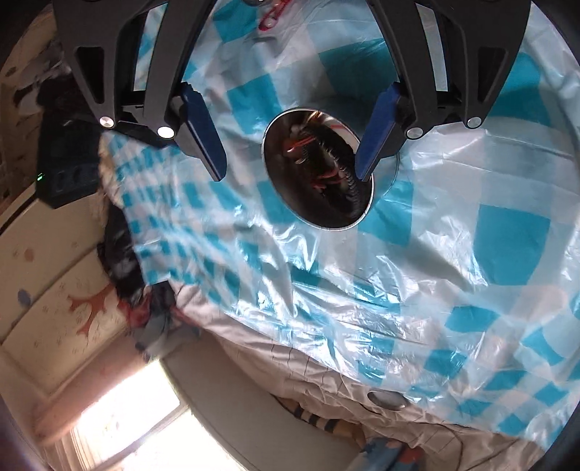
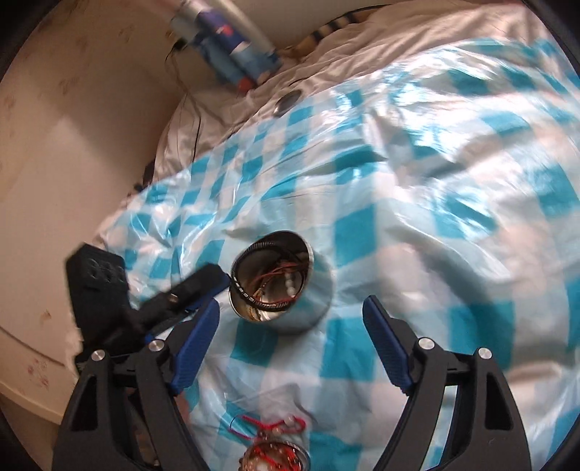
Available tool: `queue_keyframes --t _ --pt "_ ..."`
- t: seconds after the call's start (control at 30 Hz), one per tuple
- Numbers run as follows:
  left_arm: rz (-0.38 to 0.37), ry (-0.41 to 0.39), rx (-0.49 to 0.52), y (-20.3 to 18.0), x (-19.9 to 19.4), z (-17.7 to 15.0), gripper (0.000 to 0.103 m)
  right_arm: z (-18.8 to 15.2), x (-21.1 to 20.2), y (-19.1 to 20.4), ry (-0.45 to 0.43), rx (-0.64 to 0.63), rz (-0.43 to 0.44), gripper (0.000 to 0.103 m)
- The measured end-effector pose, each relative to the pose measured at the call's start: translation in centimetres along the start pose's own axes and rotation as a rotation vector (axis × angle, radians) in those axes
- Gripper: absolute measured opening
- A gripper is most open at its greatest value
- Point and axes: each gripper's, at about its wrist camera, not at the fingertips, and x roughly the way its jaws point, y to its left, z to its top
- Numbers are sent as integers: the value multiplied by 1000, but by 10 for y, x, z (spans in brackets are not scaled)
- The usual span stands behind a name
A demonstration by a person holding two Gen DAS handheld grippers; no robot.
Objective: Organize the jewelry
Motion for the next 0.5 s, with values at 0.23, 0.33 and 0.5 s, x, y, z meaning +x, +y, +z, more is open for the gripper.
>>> queue_keyframes --t 0.23,0.33,0.5 --pt "139 -105 -11 8 -30 5 70 -10 -6 -21 -15 114 63 78" --pt "263 -140 98 -10 -43 -4 78 -27 -8 -12 -21 54 10 78" --pt "491 -194 346 -46 -61 -41 90 -70 -12 3 -8 -51 -90 79"
